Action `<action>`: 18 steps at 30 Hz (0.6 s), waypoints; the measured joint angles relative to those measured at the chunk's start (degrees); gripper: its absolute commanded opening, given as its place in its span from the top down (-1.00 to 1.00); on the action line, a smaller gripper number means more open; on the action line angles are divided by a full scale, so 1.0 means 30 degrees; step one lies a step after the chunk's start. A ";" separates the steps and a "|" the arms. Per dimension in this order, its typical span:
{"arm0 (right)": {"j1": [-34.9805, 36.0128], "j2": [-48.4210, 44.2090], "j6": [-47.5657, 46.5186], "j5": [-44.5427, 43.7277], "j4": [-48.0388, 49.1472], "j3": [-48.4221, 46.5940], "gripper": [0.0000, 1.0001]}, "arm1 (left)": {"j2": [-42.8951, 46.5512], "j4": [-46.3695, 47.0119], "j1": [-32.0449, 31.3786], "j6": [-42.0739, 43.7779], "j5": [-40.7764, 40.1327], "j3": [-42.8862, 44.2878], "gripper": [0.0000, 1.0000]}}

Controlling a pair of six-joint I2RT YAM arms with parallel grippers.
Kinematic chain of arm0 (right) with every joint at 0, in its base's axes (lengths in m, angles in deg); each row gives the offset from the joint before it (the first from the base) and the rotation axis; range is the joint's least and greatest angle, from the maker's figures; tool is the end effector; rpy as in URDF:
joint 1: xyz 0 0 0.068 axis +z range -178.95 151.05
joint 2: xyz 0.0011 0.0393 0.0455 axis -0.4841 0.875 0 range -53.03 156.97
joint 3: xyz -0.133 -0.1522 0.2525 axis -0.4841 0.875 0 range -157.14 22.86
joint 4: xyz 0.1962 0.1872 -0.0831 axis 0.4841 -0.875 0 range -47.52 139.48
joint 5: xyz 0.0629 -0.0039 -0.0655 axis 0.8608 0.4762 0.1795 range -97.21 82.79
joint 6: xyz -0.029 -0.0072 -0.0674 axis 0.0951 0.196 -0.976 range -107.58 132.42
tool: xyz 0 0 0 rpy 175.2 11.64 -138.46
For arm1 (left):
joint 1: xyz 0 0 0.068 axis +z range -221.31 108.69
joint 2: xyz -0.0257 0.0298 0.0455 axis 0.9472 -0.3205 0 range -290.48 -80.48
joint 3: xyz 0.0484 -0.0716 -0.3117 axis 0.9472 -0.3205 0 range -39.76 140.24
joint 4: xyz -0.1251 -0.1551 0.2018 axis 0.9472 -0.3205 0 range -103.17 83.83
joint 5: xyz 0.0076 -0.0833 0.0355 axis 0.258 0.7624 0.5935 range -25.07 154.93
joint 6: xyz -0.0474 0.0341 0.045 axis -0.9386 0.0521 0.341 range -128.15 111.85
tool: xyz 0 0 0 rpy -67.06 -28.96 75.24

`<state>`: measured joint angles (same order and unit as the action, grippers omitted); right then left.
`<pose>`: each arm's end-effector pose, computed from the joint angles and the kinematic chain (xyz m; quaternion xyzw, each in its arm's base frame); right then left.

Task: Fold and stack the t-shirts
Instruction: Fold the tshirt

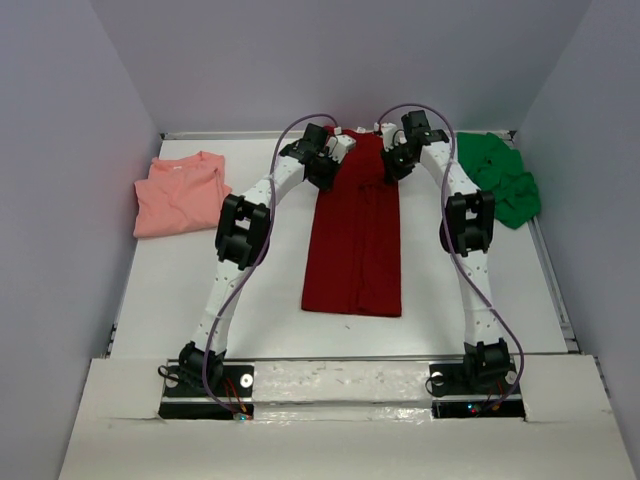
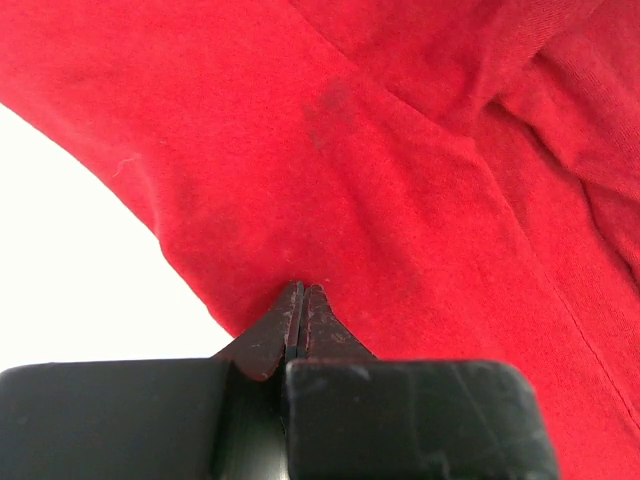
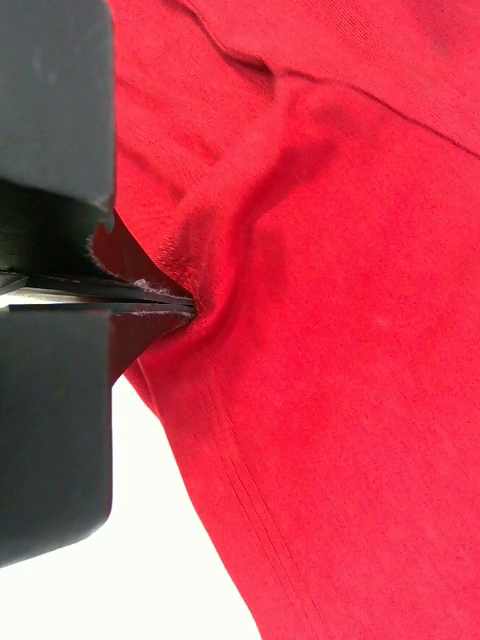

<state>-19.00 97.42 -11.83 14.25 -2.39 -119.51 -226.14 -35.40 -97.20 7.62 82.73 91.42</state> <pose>0.6215 0.1320 0.1773 -0.3252 0.8928 0.1467 0.2750 0.5782 -0.3016 0.1910 0.3799 0.8275 -0.1760 0.3742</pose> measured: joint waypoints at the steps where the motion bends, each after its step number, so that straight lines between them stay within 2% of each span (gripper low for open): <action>1: 0.0000 0.0102 -0.0022 -0.0124 0.0182 -0.0160 1.00 | 0.0000 0.0087 0.0000 -0.0080 -0.0117 0.0007 1.00; 7: 0.0109 0.0299 -0.0204 -0.0379 0.0874 -0.0255 1.00 | -0.0219 0.0175 0.0007 -0.0459 -0.0459 0.0845 1.00; 10: 0.0109 -0.0255 -0.0372 -0.0299 0.1304 0.0787 1.00 | -0.0219 0.0240 0.0007 -0.0503 -0.0517 0.1013 1.00; 18: 0.0124 -0.4605 -0.0525 0.0969 0.1384 0.5319 1.00 | 0.1005 -0.0401 0.0007 -0.0248 -0.0714 -0.0102 1.00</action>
<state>-18.62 83.60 -13.40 17.15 1.76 -103.55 -223.13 -36.61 -97.17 6.88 80.59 91.11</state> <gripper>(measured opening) 0.009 0.011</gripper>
